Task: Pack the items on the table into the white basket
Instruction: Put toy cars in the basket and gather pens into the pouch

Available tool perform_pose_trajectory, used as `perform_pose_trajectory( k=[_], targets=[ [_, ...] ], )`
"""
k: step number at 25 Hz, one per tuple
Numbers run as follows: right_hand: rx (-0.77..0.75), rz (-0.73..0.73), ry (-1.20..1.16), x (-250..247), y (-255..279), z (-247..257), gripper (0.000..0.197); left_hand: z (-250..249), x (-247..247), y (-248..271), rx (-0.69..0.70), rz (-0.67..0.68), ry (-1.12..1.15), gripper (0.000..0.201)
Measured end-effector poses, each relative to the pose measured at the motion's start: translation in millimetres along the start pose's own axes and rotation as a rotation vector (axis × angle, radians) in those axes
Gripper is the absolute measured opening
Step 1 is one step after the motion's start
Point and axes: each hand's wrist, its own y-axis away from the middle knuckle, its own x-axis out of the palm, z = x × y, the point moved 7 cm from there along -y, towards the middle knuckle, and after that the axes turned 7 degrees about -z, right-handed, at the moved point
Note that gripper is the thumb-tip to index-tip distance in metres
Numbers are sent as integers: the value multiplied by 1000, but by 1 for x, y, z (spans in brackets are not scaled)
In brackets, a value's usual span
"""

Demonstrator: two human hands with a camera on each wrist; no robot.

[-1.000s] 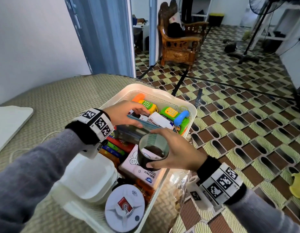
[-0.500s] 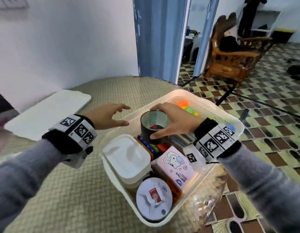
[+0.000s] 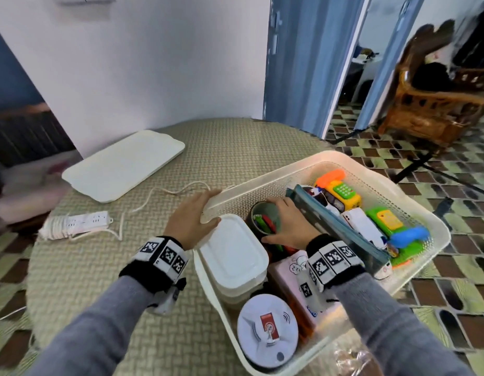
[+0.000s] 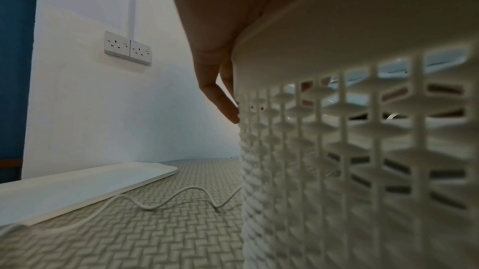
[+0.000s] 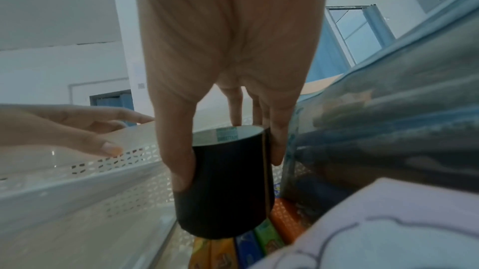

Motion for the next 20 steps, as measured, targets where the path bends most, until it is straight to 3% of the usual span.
perform_pose_trajectory(
  k=[8, 13, 17, 20],
  targets=[
    [49, -21, 165, -3, 1, -5, 99, -2, -3, 5, 4, -48, -5, 62],
    [18, 94, 147, 12, 3, -2, 95, -4, -4, 7, -13, -38, -2, 65],
    [31, 109, 131, 8, 6, -3, 89, 0, -10, 14, -144, -148, 275, 48],
    [43, 98, 91, 0, 7, 1, 80, 10, -14, 26, -304, -232, 517, 51]
  ],
)
